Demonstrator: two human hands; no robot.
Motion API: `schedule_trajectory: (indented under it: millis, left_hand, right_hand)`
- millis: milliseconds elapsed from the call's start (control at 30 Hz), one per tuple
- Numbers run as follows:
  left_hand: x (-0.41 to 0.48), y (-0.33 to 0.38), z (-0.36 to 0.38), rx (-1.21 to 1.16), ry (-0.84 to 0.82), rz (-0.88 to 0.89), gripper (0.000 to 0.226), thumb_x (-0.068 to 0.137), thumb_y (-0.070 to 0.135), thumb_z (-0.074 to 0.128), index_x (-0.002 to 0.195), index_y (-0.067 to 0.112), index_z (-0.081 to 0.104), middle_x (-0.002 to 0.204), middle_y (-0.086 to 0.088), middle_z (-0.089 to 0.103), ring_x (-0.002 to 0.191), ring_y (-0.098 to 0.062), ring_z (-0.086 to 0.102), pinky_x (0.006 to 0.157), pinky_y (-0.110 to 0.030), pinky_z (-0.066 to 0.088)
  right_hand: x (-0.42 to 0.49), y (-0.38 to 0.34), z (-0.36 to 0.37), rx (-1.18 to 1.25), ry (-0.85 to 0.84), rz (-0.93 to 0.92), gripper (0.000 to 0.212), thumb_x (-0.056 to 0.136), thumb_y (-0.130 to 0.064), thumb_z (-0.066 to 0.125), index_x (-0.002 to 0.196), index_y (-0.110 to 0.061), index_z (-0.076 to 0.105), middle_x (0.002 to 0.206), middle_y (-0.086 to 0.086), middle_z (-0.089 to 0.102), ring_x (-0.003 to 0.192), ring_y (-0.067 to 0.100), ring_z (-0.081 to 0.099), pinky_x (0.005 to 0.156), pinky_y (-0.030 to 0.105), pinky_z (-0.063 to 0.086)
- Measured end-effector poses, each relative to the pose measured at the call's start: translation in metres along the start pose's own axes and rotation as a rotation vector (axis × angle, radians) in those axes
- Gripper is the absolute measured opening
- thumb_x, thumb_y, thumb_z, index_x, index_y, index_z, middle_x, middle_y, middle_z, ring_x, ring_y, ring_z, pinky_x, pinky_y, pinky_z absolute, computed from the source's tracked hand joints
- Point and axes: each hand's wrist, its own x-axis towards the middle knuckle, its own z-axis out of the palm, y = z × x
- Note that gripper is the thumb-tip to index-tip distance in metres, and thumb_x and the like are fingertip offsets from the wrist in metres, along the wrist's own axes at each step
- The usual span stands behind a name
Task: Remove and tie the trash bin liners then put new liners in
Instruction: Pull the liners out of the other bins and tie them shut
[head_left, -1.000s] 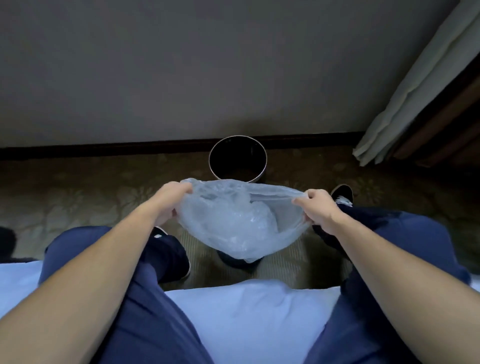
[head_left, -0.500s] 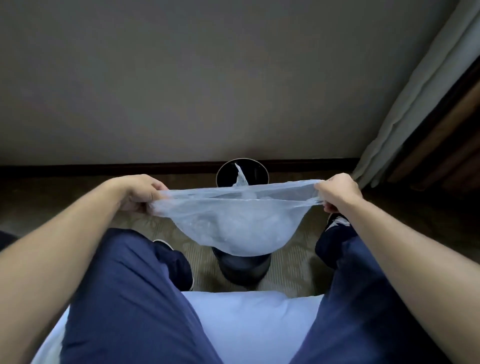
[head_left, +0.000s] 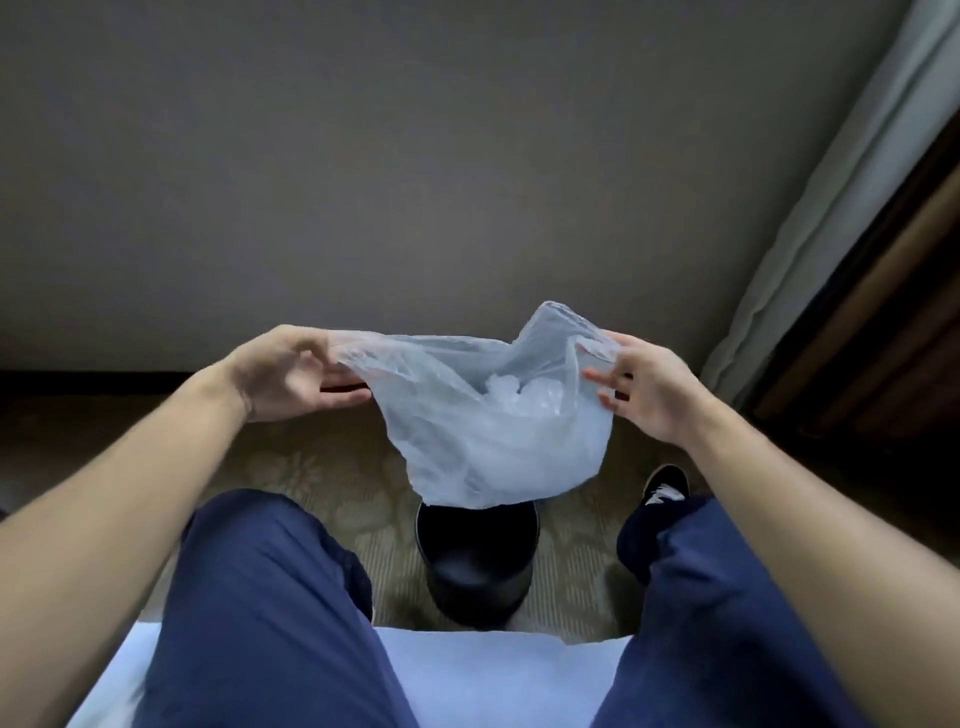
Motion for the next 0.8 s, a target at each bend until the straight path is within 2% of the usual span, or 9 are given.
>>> schedule_trajectory:
  millis: [133,233,333,433,500,533,600,700,800]
  left_hand:
    - [0.004,0.016,0.032,0.522,0.196,0.195,0.022,0.090,0.000,0.066,0.106,0.012,0.075,0.107,-0.014,0.072,0.104,-0.023,0.069,0.089,-0.036,0.057]
    - [0.011,0.032,0.068,0.733,0.319,0.351,0.020,0.086,0.015,0.062,0.093,0.021,0.079,0.089,-0.003,0.076,0.079,-0.013,0.066,0.078,-0.028,0.057]
    - [0.018,0.050,0.109,0.971,0.282,0.493,0.025,0.084,0.030,0.056,0.086,0.018,0.078,0.080,0.014,0.071,0.069,-0.010,0.058,0.064,-0.022,0.046]
    - [0.022,0.060,0.133,1.037,0.269,0.527,0.038,0.090,0.029,0.054,0.079,-0.007,0.059,0.061,0.002,0.041,0.056,-0.012,0.034,0.049,-0.024,0.028]
    - [0.012,0.065,0.133,0.968,0.183,0.571,0.025,0.089,0.019,0.055,0.083,-0.004,0.064,0.061,0.008,0.049,0.054,-0.010,0.041,0.052,-0.022,0.035]
    - [0.006,0.067,0.125,0.875,0.142,0.579,0.017,0.087,0.010,0.056,0.095,0.004,0.070,0.070,0.011,0.062,0.061,-0.006,0.055,0.058,-0.019,0.045]
    - [-0.002,0.060,0.095,0.673,0.156,0.617,0.047,0.079,0.003,0.062,0.121,0.023,0.067,0.107,0.005,0.071,0.097,-0.011,0.068,0.081,-0.021,0.055]
    - [-0.008,0.032,0.049,0.765,0.373,0.538,0.091,0.068,0.027,0.084,0.146,0.037,0.039,0.137,0.002,0.054,0.123,-0.014,0.056,0.101,-0.033,0.051]
    - [0.000,0.014,0.042,0.869,0.275,0.398,0.141,0.052,0.056,0.095,0.158,0.040,0.004,0.161,0.014,0.027,0.146,-0.008,0.032,0.118,-0.038,0.034]
  right_hand:
    - [-0.005,-0.021,0.018,-0.741,-0.141,-0.277,0.052,0.083,-0.009,0.076,0.128,-0.027,0.059,0.121,-0.003,0.068,0.098,0.018,0.070,0.086,0.035,0.058]
    - [-0.015,-0.046,0.043,-0.902,-0.291,-0.391,0.079,0.070,-0.049,0.089,0.137,-0.038,0.050,0.122,-0.014,0.060,0.102,0.008,0.064,0.091,0.023,0.053]
    - [-0.024,-0.061,0.079,-0.928,-0.500,-0.527,0.060,0.068,-0.049,0.090,0.117,-0.044,0.057,0.111,-0.017,0.065,0.101,0.004,0.064,0.086,0.016,0.050]
    - [-0.011,-0.060,0.104,-1.114,-0.263,-0.630,0.049,0.073,-0.053,0.085,0.112,-0.032,0.063,0.098,-0.005,0.068,0.079,0.017,0.069,0.067,0.039,0.060]
    - [-0.007,-0.066,0.109,-1.173,-0.053,-0.618,0.029,0.086,-0.047,0.073,0.100,-0.023,0.065,0.089,-0.002,0.066,0.069,0.019,0.065,0.059,0.037,0.057]
    - [-0.007,-0.070,0.108,-1.146,-0.026,-0.602,0.023,0.092,-0.044,0.067,0.091,-0.021,0.065,0.086,-0.002,0.066,0.069,0.020,0.064,0.058,0.035,0.054]
    - [-0.009,-0.080,0.102,-1.065,-0.046,-0.582,0.024,0.096,-0.040,0.062,0.077,-0.025,0.060,0.081,-0.004,0.063,0.069,0.017,0.059,0.057,0.032,0.047]
    - [-0.008,-0.089,0.090,-0.986,-0.157,-0.549,0.025,0.095,-0.028,0.066,0.072,-0.029,0.055,0.074,-0.011,0.056,0.062,0.007,0.051,0.059,0.025,0.038]
    - [-0.015,-0.096,0.095,-0.954,-0.330,-0.544,0.022,0.094,-0.022,0.066,0.074,-0.027,0.059,0.067,-0.016,0.057,0.057,0.000,0.049,0.059,0.018,0.039]
